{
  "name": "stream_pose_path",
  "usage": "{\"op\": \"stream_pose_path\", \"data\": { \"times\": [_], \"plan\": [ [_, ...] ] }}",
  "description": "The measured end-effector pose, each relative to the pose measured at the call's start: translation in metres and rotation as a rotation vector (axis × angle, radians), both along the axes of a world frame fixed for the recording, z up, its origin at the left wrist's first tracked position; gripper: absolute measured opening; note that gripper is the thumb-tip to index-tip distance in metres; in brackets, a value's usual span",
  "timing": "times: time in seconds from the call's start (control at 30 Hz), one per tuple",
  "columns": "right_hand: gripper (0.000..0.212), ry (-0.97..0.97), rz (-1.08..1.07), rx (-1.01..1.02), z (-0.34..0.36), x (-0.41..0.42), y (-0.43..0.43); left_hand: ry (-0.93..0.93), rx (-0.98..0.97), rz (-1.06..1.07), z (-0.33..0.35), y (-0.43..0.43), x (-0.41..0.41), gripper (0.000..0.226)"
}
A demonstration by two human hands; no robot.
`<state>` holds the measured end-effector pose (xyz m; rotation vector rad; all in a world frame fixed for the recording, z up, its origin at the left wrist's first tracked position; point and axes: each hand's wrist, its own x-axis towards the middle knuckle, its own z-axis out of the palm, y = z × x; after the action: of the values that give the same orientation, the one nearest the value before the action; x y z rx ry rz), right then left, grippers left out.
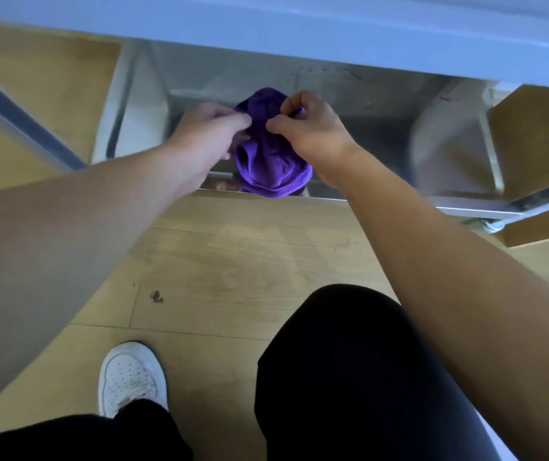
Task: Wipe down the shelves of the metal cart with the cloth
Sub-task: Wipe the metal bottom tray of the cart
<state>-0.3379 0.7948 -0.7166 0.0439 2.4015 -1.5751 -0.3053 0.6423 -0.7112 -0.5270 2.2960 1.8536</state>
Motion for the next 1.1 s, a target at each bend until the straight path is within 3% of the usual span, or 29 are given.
{"op": "stream_pose_path", "data": {
  "times": [0.2, 0.33, 0.5, 0.7, 0.83, 1.0, 1.03, 1.1],
  "plan": [
    [0.014, -0.014, 0.069, -0.281, -0.006, 0.017, -0.021, 0.005, 0.091, 0.06, 0.003, -0.032, 0.009, 0.019],
    [0.011, 0.048, 0.002, -0.206, -0.013, 0.017, -0.02, 0.03, 0.165, 0.102, -0.003, -0.043, 0.01, 0.023],
    [0.026, 0.119, -0.018, -0.154, -0.019, 0.017, -0.014, 0.003, 0.101, 0.068, -0.006, -0.048, 0.008, 0.043],
    [0.03, 0.116, 0.045, -0.088, -0.027, 0.017, -0.017, -0.191, -0.04, 0.064, -0.01, -0.044, 0.008, 0.072],
    [0.035, 0.123, 0.009, -0.058, -0.029, 0.015, -0.016, -0.28, -0.096, 0.052, -0.01, -0.046, 0.009, 0.04],
    [0.065, 0.096, 0.059, 0.031, -0.027, 0.013, -0.019, -0.341, -0.234, -0.018, -0.016, -0.045, 0.009, 0.039],
    [0.066, 0.077, 0.065, 0.076, -0.025, 0.012, -0.019, -0.334, -0.232, -0.026, -0.018, -0.045, 0.008, 0.04],
    [0.046, 0.019, 0.066, 0.126, -0.023, 0.009, -0.02, -0.287, -0.208, -0.046, -0.02, -0.043, 0.006, 0.041]
  ]
}}
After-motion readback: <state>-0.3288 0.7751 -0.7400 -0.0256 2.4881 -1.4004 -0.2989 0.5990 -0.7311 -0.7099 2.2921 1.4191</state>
